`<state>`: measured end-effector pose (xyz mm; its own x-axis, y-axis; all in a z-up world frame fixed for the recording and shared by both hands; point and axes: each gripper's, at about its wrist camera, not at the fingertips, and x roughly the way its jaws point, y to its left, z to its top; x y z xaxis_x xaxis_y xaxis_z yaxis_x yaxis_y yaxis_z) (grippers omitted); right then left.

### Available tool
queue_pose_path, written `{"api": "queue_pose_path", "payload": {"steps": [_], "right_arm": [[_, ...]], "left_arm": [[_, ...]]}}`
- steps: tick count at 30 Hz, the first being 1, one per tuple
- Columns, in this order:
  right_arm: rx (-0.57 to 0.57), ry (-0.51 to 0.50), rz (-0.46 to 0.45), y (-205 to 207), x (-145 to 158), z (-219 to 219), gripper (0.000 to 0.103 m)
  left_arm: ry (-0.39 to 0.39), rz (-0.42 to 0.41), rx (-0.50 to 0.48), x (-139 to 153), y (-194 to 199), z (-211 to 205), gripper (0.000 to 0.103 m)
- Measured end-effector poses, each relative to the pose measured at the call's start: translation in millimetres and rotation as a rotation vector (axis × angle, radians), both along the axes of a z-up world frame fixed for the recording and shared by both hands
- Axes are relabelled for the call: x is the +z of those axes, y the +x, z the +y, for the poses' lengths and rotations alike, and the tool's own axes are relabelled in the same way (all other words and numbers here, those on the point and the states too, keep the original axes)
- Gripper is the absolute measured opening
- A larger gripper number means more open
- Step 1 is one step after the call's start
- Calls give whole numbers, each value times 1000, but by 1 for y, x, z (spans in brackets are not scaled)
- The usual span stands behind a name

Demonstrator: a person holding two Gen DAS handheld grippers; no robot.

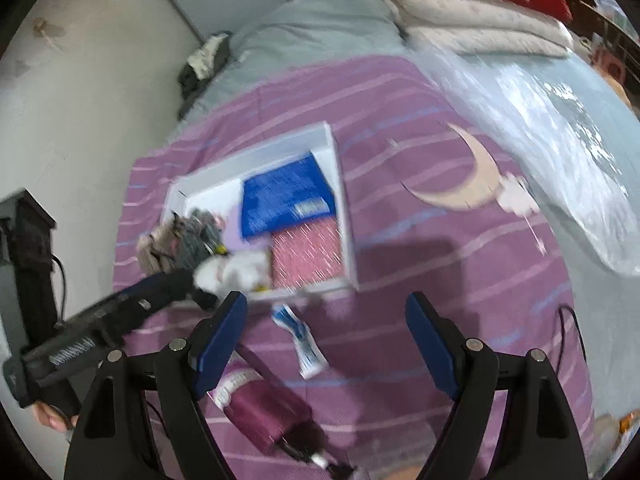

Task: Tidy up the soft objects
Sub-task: 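Withdraw the right gripper while the left gripper moves toward the blue-and-white tube, then grasp the blue-and-white tube with the left gripper while the right gripper grasps the bagged beige puff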

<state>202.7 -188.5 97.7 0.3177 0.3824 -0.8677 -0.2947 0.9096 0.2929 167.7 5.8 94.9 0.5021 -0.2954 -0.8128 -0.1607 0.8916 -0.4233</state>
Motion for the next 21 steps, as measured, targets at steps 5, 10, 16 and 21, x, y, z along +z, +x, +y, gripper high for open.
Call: {"api": "queue_pose_path", "payload": {"steps": [5, 10, 16, 21], "right_arm": [[15, -76, 56, -18, -14, -12, 82], [34, -141, 70, -31, -18, -21, 82], [51, -161, 65, -37, -14, -29, 82], [60, -149, 99, -43, -14, -42, 82]], "left_arm": [[-91, 92, -34, -18, 5, -11, 52], [-46, 155, -49, -27, 6, -22, 48], [-105, 136, -6, -28, 3, -26, 50], [-104, 218, -101, -40, 9, -42, 60]]}}
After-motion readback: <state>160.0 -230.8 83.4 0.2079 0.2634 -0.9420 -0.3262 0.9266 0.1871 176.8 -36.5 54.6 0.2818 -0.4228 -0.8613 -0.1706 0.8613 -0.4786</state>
